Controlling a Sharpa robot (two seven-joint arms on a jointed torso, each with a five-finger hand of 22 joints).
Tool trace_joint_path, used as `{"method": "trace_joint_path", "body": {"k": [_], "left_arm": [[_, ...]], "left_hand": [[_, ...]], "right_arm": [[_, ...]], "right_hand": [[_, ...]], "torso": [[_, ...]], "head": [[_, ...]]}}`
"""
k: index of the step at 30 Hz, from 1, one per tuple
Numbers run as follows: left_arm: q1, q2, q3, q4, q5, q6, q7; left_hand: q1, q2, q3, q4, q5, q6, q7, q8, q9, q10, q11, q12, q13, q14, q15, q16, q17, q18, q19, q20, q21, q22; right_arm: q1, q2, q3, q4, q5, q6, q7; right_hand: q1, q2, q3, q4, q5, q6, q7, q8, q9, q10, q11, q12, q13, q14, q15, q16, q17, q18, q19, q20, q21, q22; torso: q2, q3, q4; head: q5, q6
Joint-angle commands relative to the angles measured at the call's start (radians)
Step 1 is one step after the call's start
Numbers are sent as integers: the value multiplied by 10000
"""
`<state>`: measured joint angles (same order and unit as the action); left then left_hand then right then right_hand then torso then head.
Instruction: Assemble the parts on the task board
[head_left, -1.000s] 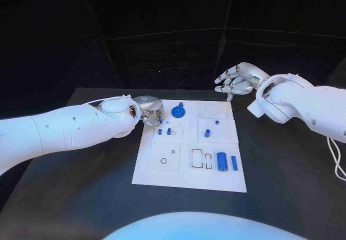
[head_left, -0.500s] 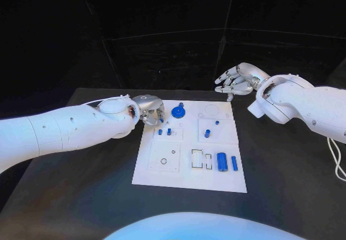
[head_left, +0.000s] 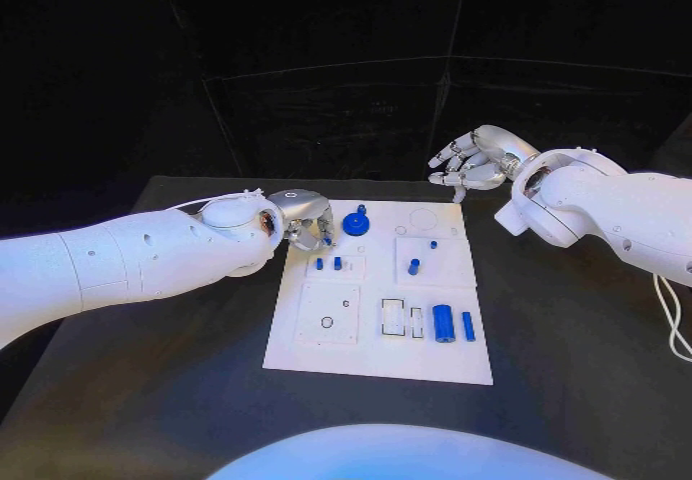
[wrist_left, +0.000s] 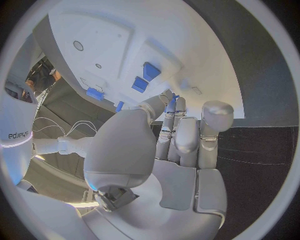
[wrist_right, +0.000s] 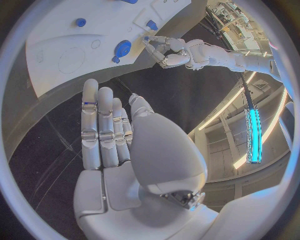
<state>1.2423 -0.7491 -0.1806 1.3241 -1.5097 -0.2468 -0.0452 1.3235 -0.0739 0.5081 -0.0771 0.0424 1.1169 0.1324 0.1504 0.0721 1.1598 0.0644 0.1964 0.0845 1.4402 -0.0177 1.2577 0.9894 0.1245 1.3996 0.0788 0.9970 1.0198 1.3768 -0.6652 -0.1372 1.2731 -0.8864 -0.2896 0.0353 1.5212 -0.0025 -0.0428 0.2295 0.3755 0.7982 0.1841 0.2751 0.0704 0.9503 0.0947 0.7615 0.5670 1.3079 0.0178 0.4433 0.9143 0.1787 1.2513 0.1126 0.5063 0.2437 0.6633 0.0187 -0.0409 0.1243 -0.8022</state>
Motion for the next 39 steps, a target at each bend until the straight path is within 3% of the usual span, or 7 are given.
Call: {"method": "trace_joint_path", "body": {"k": [1, 23, 39], "left_arm": [[25, 68, 11, -34, 111, 48, 34], [55, 214, 10, -118, 117, 288, -93], [53, 74, 11, -88, 117, -21, 7]], "left_hand": [[41, -95, 55, 7, 56, 65, 6, -67, 4, 74, 25, -73, -12, 75, -22, 38, 20, -18, 83, -4, -17, -15], [35, -105, 86, 9, 56, 50, 13, -91, -2, 70, 32, -111, -21, 77, -19, 38, 33, -17, 82, -3, -27, -21], [51, -100, 118, 1, 56, 54, 15, -99, -2, 82, 30, -130, -23, 77, -19, 33, 30, -18, 84, -4, -27, -18]], "right_arm": [[23, 6, 7, 13, 17, 33, 90], [23, 11, 7, 17, 17, 31, 84], [22, 26, 7, -2, 17, 40, 92]], "right_hand": [[44, 50, -51, 5, 39, -49, -30, 58, -9, -46, -18, 58, -18, -22, -29, 31, -13, 32, 57, -3, -44, 0], [44, 50, -51, 5, 39, -49, -30, 58, -9, -46, -18, 58, -18, -22, -29, 31, -13, 32, 57, -3, -44, 0], [44, 50, -51, 5, 39, -49, -30, 58, -9, -46, -18, 58, -18, -22, -29, 31, -13, 32, 57, -3, -44, 0]], "torso": [[-5, 7, 10], [1, 3, 9], [-5, -2, 7]], "head": [[-3, -1], [-6, -10], [-7, -2]]}}
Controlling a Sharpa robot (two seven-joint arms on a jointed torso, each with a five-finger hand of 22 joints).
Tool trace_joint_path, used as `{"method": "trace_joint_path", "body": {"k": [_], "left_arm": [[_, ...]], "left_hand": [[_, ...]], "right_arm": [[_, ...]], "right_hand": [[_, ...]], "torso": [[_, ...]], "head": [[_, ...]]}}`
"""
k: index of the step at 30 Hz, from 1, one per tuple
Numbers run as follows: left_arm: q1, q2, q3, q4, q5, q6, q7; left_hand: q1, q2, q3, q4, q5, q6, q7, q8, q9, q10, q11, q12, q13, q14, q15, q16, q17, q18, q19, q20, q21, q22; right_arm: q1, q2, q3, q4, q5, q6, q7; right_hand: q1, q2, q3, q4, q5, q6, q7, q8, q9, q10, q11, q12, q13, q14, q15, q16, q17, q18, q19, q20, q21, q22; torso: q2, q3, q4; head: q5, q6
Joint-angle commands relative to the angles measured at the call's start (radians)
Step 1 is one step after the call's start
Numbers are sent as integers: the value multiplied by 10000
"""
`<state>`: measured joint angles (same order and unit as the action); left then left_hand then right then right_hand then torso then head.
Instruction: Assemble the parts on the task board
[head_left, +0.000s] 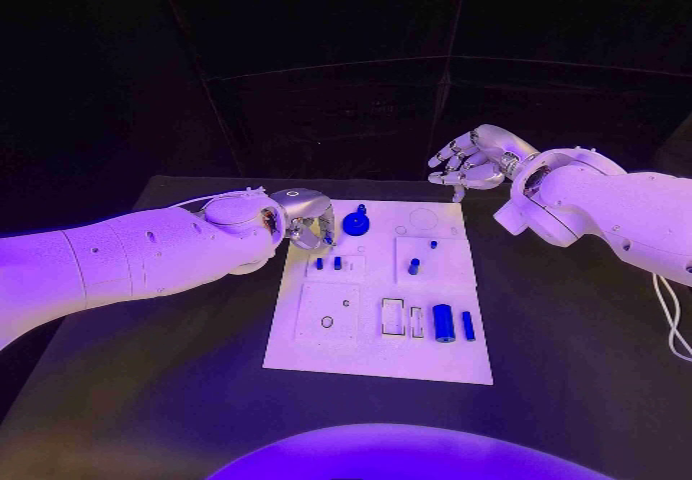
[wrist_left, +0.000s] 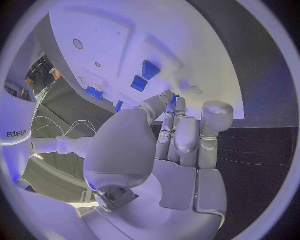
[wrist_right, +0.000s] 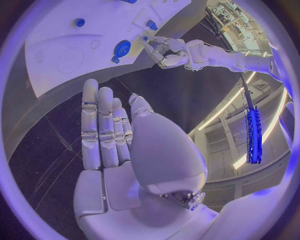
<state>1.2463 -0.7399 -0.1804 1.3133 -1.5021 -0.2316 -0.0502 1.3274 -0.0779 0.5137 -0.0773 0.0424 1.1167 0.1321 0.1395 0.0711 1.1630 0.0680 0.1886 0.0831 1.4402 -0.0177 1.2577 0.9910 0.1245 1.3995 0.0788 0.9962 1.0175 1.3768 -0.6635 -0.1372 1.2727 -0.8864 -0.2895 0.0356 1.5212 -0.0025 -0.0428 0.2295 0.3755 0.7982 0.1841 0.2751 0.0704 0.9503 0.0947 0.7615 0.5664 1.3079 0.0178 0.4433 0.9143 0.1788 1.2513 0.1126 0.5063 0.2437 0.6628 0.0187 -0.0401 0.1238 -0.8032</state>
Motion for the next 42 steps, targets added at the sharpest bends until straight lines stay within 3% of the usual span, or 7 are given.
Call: {"method": "trace_joint_path", "body": {"k": [1, 8, 22, 42], "left_arm": [[13, -29, 10, 11, 40, -164, 44], [13, -10, 8, -39, 41, -16, -12], [14, 175, 4, -156, 94, 349, 18], [14, 203, 4, -168, 250, 259, 183]], "left_hand": [[11, -60, 62, 2, 56, 56, 17, 10, 8, 49, -6, -51, -9, 77, -20, 33, 14, -17, 85, -4, -19, 5], [12, -63, 69, 1, 56, 58, 18, 8, 8, 52, -4, -58, -10, 79, -20, 34, 18, -17, 85, -4, -22, 3], [8, -67, 74, 3, 56, 59, 18, 5, 8, 54, -2, -66, -11, 78, -19, 30, 12, -17, 85, -4, -23, 3], [9, -77, 85, -2, 56, 56, 19, -3, 7, 55, -1, -80, -14, 76, -17, 23, 4, -15, 81, -3, -35, -6]], "right_arm": [[22, 10, 7, 1, 17, 40, 88], [22, 45, 7, -9, 17, 54, 85], [22, 64, 7, -18, 17, 62, 83], [22, 75, 7, -31, 18, 13, 125]], "right_hand": [[44, 50, -51, 6, 39, -49, -30, 58, -9, -46, -18, 58, -12, -22, -29, 32, -12, 31, 57, -3, -44, 0], [44, 50, -51, 6, 39, -49, -30, 58, -9, -46, -18, 58, -12, -22, -29, 32, -12, 31, 57, -3, -44, 0], [44, 50, -51, 6, 39, -49, -30, 58, -9, -46, -18, 58, -12, -22, -29, 32, -12, 31, 57, -3, -44, 0], [50, 52, -58, 11, 34, -49, -32, 64, -9, -48, -20, 65, -21, -22, -30, 34, -14, 31, 59, -4, -48, 0]], "torso": [[-1, -1, -1], [4, 15, 1], [5, 9, -5], [5, 2, 4]], "head": [[-1, 7], [17, -7], [23, -35], [8, -71]]}}
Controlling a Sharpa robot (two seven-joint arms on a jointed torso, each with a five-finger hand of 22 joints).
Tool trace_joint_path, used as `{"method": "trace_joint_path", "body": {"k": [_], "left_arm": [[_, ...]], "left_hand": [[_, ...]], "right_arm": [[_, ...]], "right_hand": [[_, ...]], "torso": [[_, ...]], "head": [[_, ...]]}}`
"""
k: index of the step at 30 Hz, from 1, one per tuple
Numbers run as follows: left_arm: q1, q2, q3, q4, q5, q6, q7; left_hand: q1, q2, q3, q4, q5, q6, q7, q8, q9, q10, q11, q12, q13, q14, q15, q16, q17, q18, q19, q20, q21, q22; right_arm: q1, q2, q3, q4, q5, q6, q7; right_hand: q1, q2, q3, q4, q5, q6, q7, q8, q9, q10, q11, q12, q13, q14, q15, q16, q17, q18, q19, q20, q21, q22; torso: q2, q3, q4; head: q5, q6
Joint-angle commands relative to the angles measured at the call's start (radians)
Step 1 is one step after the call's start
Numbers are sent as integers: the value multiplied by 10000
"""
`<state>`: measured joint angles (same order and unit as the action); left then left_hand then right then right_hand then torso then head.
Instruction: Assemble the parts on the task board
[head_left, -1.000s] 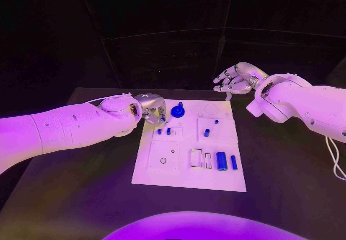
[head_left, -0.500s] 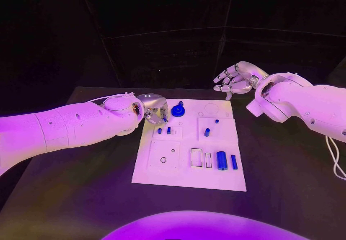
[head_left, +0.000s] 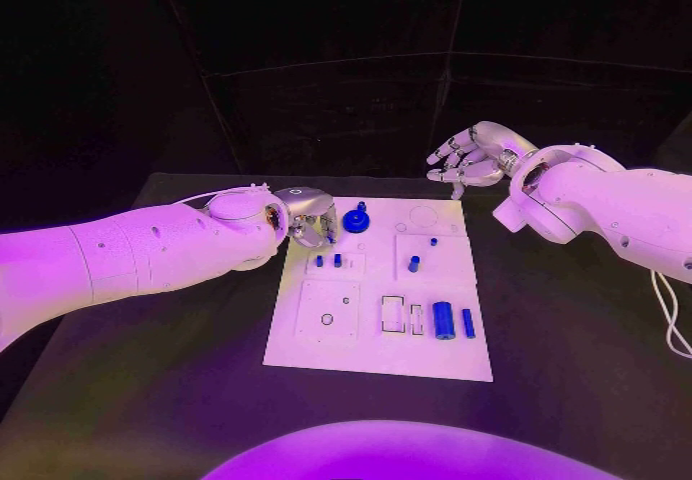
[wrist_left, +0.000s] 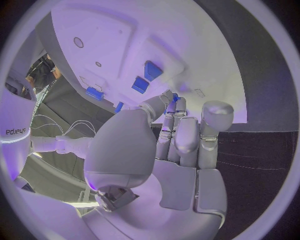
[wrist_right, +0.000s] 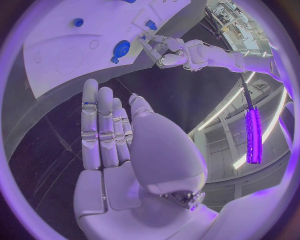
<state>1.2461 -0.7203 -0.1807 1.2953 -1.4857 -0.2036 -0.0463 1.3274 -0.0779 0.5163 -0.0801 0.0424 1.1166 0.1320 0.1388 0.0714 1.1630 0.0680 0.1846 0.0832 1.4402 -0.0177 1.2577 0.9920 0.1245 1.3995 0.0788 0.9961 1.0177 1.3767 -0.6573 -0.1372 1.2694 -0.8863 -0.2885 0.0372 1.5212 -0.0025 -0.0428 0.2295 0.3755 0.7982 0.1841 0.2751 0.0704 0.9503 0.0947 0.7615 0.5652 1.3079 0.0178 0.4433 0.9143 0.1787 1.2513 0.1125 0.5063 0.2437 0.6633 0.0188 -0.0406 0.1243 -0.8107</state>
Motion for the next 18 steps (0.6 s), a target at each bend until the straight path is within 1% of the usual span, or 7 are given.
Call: {"method": "trace_joint_path", "body": {"k": [1, 3, 12, 18], "left_arm": [[16, 5, 7, 13, 86, -38, 153], [16, -4, 7, 16, 86, -76, 172], [16, -42, 7, 36, 87, -166, 200], [15, -123, 9, 103, 113, -294, 249]], "left_hand": [[10, -77, 62, 26, 56, 57, 19, 4, 3, 57, -2, -42, -15, 75, -17, 22, -7, -16, 81, -3, -33, -6], [18, -76, 75, 20, 56, 58, 20, 0, 3, 62, -3, -49, -16, 74, -17, 18, -12, -17, 83, -3, -28, 1], [40, -84, 103, 2, 56, 63, 26, -8, 4, 77, -3, -65, -16, 77, -19, 19, -4, -21, 88, -4, -10, 21], [66, -94, 140, -23, 56, 56, 42, -24, 1, 90, 3, -88, -18, 82, -17, 20, 3, -21, 89, -4, -12, 23]], "right_arm": [[23, 14, 7, 0, 18, 3, 110], [23, 15, 7, -3, 18, 3, 112], [23, 12, 7, -6, 18, 2, 114], [23, 12, 7, -12, 18, 2, 118]], "right_hand": [[50, 52, -58, 11, 34, -49, -32, 64, -9, -48, -20, 65, -9, -22, -30, 34, -14, 32, 59, -3, -48, 0], [50, 52, -58, 11, 34, -49, -32, 64, -9, -48, -20, 65, -9, -22, -30, 34, -14, 32, 59, -3, -48, 0], [50, 52, -58, 11, 34, -49, -32, 64, -9, -48, -20, 65, -9, -22, -30, 34, -14, 32, 59, -3, -48, 0], [54, 57, -59, 14, 34, -47, -33, 68, -9, -44, -22, 71, -13, -18, -32, 36, -14, 33, 63, -4, -49, 1]], "torso": [[0, 0, 8], [-7, -3, 6], [-8, 3, 5], [-4, -4, 4]], "head": [[2, 5], [9, 7], [7, 31], [3, 50]]}}
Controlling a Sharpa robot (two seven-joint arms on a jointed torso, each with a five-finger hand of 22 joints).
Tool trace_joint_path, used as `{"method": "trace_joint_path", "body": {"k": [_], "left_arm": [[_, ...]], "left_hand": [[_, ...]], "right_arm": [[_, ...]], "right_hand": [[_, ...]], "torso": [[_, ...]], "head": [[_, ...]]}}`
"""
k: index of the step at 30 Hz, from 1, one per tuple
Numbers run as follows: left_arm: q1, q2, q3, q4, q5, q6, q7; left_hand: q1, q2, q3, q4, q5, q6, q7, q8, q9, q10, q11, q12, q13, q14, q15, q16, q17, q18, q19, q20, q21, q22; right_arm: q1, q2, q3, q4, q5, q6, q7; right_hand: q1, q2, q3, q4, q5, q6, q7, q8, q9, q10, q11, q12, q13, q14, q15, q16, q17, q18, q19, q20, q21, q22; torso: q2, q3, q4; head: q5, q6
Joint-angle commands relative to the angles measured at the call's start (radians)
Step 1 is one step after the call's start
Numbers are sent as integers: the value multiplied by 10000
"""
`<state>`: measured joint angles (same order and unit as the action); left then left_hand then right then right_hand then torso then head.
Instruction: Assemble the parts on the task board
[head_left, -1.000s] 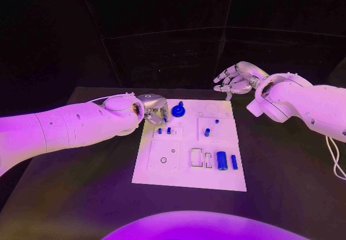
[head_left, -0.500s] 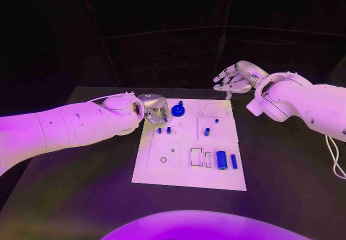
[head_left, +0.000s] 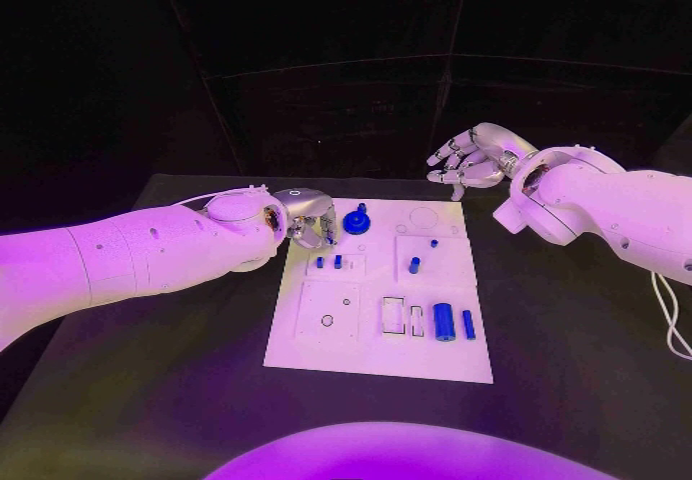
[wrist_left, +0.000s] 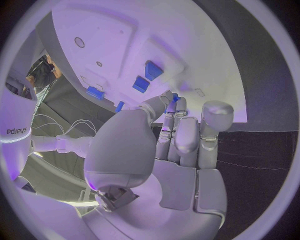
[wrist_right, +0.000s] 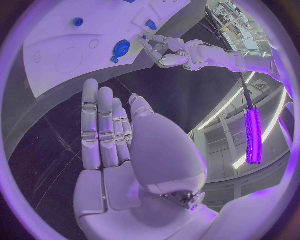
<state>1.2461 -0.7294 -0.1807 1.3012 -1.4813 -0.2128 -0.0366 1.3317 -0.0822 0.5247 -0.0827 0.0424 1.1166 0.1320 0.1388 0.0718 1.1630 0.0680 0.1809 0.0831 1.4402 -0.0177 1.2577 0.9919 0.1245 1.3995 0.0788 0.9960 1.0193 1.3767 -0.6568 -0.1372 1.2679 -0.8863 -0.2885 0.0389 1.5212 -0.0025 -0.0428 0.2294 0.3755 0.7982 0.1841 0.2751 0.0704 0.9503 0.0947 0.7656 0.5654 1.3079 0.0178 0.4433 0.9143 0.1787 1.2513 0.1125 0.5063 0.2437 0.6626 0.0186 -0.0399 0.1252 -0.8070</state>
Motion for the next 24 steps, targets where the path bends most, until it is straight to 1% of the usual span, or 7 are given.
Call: {"method": "trace_joint_path", "body": {"k": [1, 5, 11, 24], "left_arm": [[15, -48, 9, 55, 72, -217, 155], [15, -125, 11, 110, 78, -277, 170], [16, -183, 13, 169, 79, -327, 184], [32, -230, 38, 279, 80, -347, 196]], "left_hand": [[36, -52, 70, -8, 56, 56, 46, -29, -3, 96, 4, -58, -17, 83, -17, 20, 8, -22, 90, -4, -9, 10], [58, -55, 98, -26, 57, 60, 52, -36, -2, 111, 7, -71, -17, 88, -16, 24, 15, -25, 95, -4, 3, 24], [72, -59, 115, -40, 56, 64, 55, -40, -1, 121, 8, -80, -16, 92, -15, 25, 20, -27, 99, -4, 11, 34], [72, -59, 115, -40, 56, 64, 55, -40, -1, 121, 8, -80, -16, 92, -15, 25, 20, -27, 99, -4, 11, 34]], "right_arm": [[22, 6, 7, 2, 18, 2, 102], [22, 3, 7, 3, 18, 0, 103], [21, 4, 7, 1, 18, 1, 105], [15, 8, 7, -3, 18, 5, 109]], "right_hand": [[54, 57, -59, 14, 34, -47, -33, 68, -9, -44, -22, 29, -15, -18, -32, 36, -14, 32, 63, -4, -49, 1], [54, 57, -59, 14, 34, -47, -33, 68, -9, -44, -22, 29, -15, -18, -32, 36, -14, 32, 63, -4, -49, 1], [54, 57, -59, 14, 34, -47, -33, 68, -9, -44, -22, 29, -15, -18, -32, 36, -14, 32, 63, -4, -49, 1], [54, 57, -59, 14, 34, -47, -33, 68, -9, -44, -22, 29, -15, -18, -32, 36, -14, 32, 63, -4, -49, 1]], "torso": [[3, -2, -2], [2, 2, 3], [4, -6, 1], [7, 6, -6]], "head": [[-2, 13], [-6, 22], [-4, 18], [9, 32]]}}
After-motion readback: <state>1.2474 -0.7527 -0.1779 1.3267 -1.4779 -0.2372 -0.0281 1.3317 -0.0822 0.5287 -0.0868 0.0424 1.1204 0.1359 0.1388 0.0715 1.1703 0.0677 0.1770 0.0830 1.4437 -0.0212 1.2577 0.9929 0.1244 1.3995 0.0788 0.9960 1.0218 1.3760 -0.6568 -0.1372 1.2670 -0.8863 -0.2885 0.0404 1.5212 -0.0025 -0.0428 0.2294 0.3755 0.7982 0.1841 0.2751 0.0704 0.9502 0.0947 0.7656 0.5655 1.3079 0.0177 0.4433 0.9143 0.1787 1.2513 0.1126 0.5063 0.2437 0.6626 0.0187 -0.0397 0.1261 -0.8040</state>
